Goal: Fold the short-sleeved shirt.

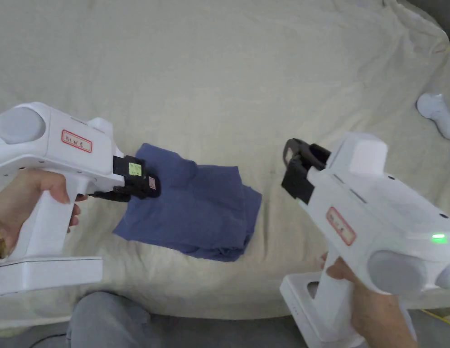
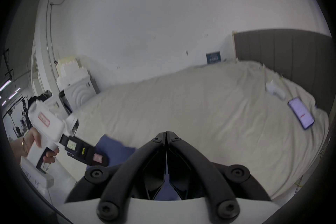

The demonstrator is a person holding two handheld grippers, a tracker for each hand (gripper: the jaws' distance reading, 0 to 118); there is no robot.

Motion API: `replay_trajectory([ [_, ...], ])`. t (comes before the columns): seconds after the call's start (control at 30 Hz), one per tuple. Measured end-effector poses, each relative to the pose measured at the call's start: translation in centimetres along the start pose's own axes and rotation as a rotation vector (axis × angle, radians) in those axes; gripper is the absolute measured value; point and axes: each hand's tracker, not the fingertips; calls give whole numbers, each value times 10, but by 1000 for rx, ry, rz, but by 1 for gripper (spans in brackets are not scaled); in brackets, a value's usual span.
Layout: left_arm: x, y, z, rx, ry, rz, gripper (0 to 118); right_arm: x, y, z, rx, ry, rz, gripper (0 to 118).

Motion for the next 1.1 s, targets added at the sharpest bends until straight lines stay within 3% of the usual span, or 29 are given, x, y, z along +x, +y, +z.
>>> replay_trajectory([
  [0.27,-114,33,75,67,358,114,11,12,36,26,82,-58,-45,0],
  [0.43,-178,50,102,73,646,75,12,10,33,21,47,-85,-39,0],
  [0.6,-252,70,109,83,873,105,11,0,29,10,16,-122,-39,0],
  [0.7,-270,67,99,81,1085,133,11,-2,28,1,-7,-146,-25,0],
  [0.8,-276,57,86,82,1247,50,12,-3,29,-7,-16,-165,-15,0],
  [0.87,-286,52,81,88,1274,12,14,-3,31,-11,-18,-177,-10,0],
  [0.93,-286,46,83,94,1270,33,36,-2,33,-15,-21,-178,-14,0],
  [1.03,-282,35,87,129,1295,-10,97,-3,34,-16,-25,-178,1,0],
  [1.1,-272,34,101,191,1344,-10,112,-2,34,-15,-26,-163,3,0],
])
